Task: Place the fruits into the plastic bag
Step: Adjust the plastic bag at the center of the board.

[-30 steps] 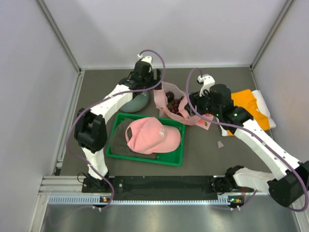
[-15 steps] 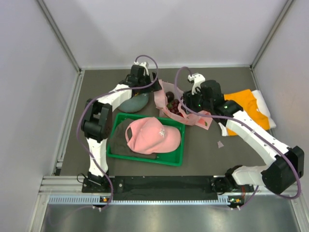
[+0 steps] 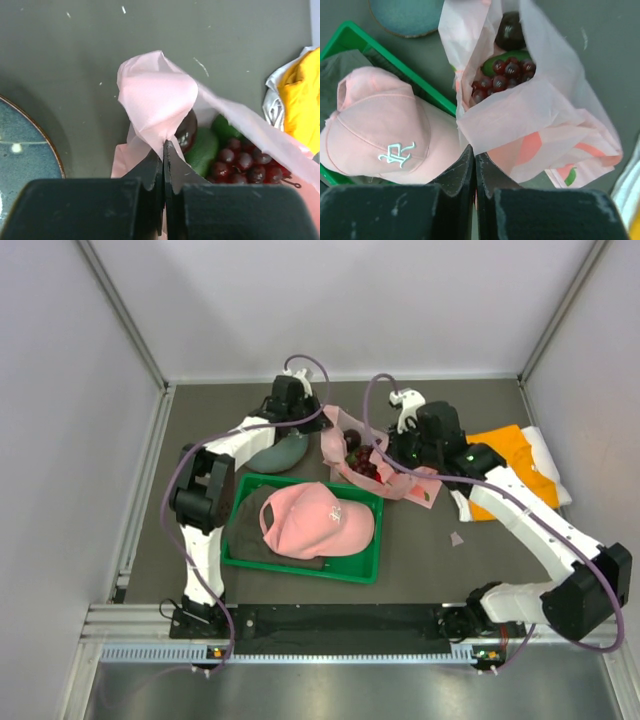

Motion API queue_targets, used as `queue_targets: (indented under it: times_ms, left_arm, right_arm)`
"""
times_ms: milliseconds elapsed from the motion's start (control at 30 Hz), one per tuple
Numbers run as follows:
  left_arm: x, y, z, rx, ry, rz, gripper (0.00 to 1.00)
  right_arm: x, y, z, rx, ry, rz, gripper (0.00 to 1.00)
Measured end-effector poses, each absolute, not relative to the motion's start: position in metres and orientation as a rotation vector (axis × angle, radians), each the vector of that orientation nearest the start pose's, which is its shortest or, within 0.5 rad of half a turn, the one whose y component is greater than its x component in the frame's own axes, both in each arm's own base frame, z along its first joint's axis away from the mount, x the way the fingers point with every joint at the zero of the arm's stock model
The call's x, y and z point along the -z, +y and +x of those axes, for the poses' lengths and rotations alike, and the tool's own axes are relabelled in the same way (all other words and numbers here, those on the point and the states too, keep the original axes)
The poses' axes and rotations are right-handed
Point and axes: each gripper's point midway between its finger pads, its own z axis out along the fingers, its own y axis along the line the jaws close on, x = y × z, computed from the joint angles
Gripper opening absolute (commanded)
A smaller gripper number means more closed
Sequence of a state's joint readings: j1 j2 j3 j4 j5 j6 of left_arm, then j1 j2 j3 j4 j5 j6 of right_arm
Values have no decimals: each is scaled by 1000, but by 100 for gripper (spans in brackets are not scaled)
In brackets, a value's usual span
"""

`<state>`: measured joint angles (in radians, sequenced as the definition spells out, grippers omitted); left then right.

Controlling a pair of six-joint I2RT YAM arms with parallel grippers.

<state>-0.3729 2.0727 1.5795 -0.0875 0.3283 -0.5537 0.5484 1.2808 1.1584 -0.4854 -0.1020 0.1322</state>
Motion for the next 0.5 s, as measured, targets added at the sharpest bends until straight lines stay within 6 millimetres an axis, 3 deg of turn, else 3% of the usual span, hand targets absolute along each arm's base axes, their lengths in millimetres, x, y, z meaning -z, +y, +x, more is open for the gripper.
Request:
queue_targets:
  times_ms: [100,200,367,500]
  left_arm:
    - [-136,-280,498,895,2234,2,0]
    - [-165,-281,495,926,2183,7,0]
    - [-243,-280,487,971,2028,47,0]
    - [-306,-280,482,996,1886,91,0]
  right_arm:
    - [-247,211,311,-474,2108,-489,0]
    - [-288,204,313,-456,2014,-448,0]
    - [-351,183,310,-399,1868,-374,0]
    - [-369,169,306,-356,1821,-332,0]
